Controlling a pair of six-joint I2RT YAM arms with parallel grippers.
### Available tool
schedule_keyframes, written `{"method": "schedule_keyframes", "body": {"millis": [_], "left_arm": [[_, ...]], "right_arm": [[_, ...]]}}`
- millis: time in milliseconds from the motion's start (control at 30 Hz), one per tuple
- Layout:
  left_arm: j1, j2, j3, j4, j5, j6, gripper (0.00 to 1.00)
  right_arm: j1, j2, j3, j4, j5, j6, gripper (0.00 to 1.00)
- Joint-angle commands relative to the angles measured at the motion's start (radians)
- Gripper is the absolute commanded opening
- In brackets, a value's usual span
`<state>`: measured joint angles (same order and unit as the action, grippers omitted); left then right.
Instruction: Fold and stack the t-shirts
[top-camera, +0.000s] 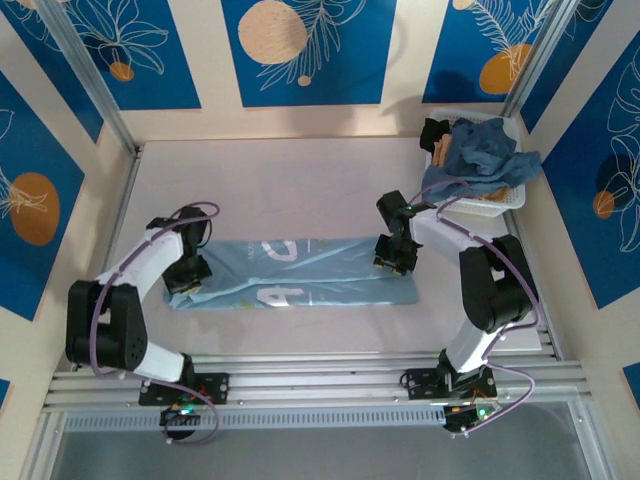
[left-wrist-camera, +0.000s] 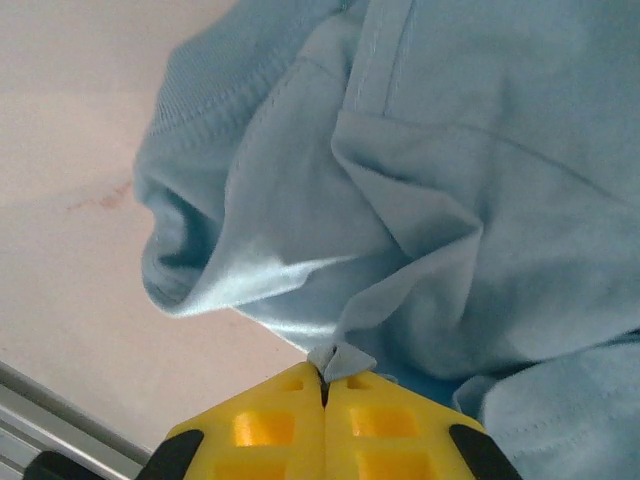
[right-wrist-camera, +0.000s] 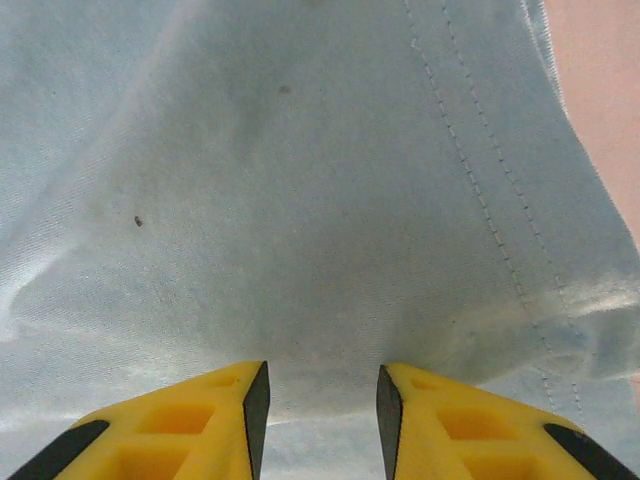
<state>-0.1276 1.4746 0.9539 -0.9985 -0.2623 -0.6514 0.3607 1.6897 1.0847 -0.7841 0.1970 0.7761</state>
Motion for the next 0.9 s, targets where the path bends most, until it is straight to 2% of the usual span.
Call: {"method": "schedule_keyframes", "body": {"millis": [0, 100, 133, 167, 233, 267, 400, 500, 600, 700, 800, 867], "left_arm": [[-0.006, 0.065, 0.031, 0.012, -0.073, 0.033, 0.0], [-0.006, 0.12, 0.045, 0.03, -0.089, 0.041, 0.0], [-0.006, 0.141, 0.046, 0.034, -0.093, 0.041, 0.03], [-0.006, 0.159, 0.049, 0.033, -0.101, 0.038, 0.09], [-0.006, 0.194, 0.058, 0.023, -0.133, 0.03, 0.32], [-0.004, 0.202, 0.062, 0.019, -0.149, 0.029, 0.38], [-0.003, 0.165, 0.098, -0.003, -0.191, 0.025, 0.48], [-0.01, 0.05, 0.128, -0.045, -0.191, 0.002, 0.56], [-0.014, -0.074, 0.121, -0.061, -0.081, -0.03, 0.57], [-0.017, -0.147, 0.062, -0.042, 0.112, -0.085, 0.44], [-0.017, -0.148, -0.024, 0.013, 0.293, -0.169, 0.33], [-0.015, -0.125, -0.065, 0.066, 0.335, -0.221, 0.29]], "right_arm": [[-0.003, 0.019, 0.017, -0.014, -0.018, -0.015, 0.37], [-0.003, 0.022, 0.014, -0.016, -0.018, -0.016, 0.37], [-0.004, 0.022, 0.012, -0.016, -0.018, -0.016, 0.37], [-0.005, 0.02, 0.011, -0.016, -0.018, -0.015, 0.37], [-0.006, 0.015, 0.007, -0.02, -0.016, -0.015, 0.37], [-0.006, 0.011, 0.006, -0.02, -0.015, -0.015, 0.37], [-0.005, -0.018, 0.007, -0.03, -0.012, -0.023, 0.37], [-0.001, -0.054, 0.012, -0.034, -0.009, -0.039, 0.37], [0.0, -0.085, 0.011, -0.033, -0.01, -0.053, 0.37], [-0.001, -0.1, -0.001, 0.001, -0.048, -0.077, 0.37], [-0.007, -0.095, -0.008, 0.047, -0.103, -0.119, 0.36], [-0.017, -0.082, -0.005, 0.067, -0.13, -0.144, 0.35]]}}
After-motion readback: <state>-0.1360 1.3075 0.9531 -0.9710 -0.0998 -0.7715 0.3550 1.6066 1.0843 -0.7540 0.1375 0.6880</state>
